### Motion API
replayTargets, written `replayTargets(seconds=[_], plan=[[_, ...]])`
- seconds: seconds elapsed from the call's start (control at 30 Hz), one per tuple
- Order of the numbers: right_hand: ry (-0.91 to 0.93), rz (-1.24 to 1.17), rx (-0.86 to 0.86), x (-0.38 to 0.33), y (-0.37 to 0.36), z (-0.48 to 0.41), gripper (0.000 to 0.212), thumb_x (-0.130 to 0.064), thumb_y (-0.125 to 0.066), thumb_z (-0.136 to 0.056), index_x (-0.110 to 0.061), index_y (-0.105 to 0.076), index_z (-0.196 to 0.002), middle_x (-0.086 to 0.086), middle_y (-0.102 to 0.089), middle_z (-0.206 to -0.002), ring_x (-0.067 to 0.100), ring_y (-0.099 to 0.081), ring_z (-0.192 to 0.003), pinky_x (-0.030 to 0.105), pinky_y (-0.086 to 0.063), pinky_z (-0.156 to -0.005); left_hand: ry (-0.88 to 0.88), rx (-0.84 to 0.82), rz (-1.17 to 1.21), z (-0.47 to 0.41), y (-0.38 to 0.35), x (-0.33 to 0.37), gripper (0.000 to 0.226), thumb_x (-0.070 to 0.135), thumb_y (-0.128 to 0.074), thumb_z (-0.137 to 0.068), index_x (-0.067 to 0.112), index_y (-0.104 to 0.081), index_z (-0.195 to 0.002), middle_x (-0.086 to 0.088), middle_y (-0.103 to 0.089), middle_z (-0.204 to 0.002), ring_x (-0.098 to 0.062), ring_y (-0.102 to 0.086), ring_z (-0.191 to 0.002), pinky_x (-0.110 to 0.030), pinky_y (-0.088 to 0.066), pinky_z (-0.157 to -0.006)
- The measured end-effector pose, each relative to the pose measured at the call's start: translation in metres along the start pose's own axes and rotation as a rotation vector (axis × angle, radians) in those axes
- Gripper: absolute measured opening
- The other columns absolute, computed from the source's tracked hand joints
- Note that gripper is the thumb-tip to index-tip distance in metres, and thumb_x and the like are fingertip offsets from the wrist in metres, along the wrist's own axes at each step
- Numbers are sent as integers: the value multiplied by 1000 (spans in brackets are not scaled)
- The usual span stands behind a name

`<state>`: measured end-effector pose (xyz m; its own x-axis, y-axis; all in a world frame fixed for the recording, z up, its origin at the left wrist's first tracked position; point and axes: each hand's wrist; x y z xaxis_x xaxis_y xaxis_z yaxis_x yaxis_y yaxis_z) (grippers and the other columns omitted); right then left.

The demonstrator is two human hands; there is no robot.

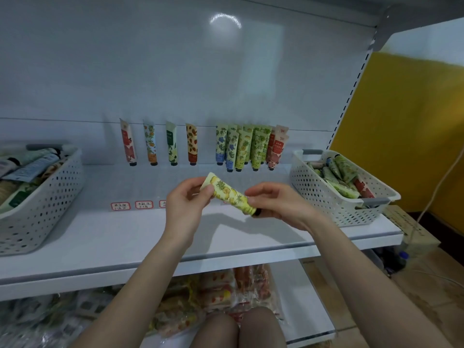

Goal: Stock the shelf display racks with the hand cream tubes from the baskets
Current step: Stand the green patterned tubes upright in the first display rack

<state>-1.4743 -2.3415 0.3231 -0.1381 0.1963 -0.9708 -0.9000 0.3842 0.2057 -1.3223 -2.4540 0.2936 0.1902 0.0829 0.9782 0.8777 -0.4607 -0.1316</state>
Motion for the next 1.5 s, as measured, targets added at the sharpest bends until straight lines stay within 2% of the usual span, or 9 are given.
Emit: replayTargets(seconds=[0.2,0.33,0.43,0.57,0.67,0.8,0.97,1.3,1.5], plan=[[113,432,-22,4,0,-2,13,-18,-71,-81,-22,-66,-92,-4,-70,-77,0,-62,-66,15,-48,-63,-166,-109,-200,-12,-19,-2,21,4,-63,-86,12,-64,-105,1,-64,-96,-4,-59,-83,-8,-47,-72],[78,387,292,15,16,-14,20,-15,-69,-81,-6,-61,-97,9,-69,-82,18,-63,-72,39,-53,-76,-178,-178,-510,-20,-17,-27,33,14,-57,-91,7,-57,-124,-5,-61,-117,-15,-56,-103,-16,-39,-87],[115,249,512,14,29,-30,8,-10,-67,-80,-8,-60,-84,9,-65,-78,19,-60,-69,40,-53,-74,-167,-338,-828,-20,-9,-51,34,22,-50,-96,10,-55,-127,-6,-55,-131,-21,-50,-118,-27,-36,-98],[156,213,650,6,38,-60,11,-11,-67,-82,-1,-64,-79,14,-65,-74,21,-57,-64,33,-47,-65,-289,-392,-1047,-22,-2,-77,21,19,-49,-94,4,-56,-80,-8,-55,-81,-23,-52,-80,-37,-44,-78],[184,277,731,3,36,-88,22,-9,-64,-80,9,-60,-67,17,-59,-64,19,-47,-53,26,-36,-55,-363,-374,-1071,-26,0,-88,22,18,-48,-92,9,-53,-72,2,-45,-72,-20,-48,-71,-36,-43,-71],[146,420,785,1,29,-120,17,-13,-61,-83,-7,-57,-68,2,-54,-60,8,-44,-52,22,-30,-47,-387,-358,-1048,-28,1,-94,23,18,-49,-90,9,-53,-70,1,-48,-71,-19,-48,-70,-32,-39,-68],[159,472,805,13,23,-142,14,-13,-61,-84,-1,-60,-90,6,-59,-80,21,-52,-71,21,-30,-53,-384,-352,-1001,-32,2,-99,20,19,-50,-90,7,-61,-78,-4,-59,-79,-20,-52,-76,-35,-44,-74],[212,503,795,18,17,-151,17,-2,-55,-82,-9,-44,-70,11,-53,-72,23,-48,-65,24,-29,-51,-398,-314,-969,-31,2,-103,17,16,-52,-87,7,-60,-75,-4,-59,-78,-20,-52,-76,-32,-39,-75],[173,572,800,22,14,-154,3,-6,-54,-85,-3,-52,-85,13,-58,-79,23,-49,-69,27,-32,-58,-406,-307,-957,-31,2,-104,16,17,-52,-88,9,-61,-78,-2,-60,-82,-17,-52,-80,-31,-40,-80]])
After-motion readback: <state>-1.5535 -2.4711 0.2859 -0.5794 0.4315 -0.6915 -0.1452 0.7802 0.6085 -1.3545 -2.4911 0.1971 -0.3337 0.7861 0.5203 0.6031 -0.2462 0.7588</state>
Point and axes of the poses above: each hand's wrist, its own z-axis away from the middle knuckle, its own y-axis out of the back of the hand, x = y × z
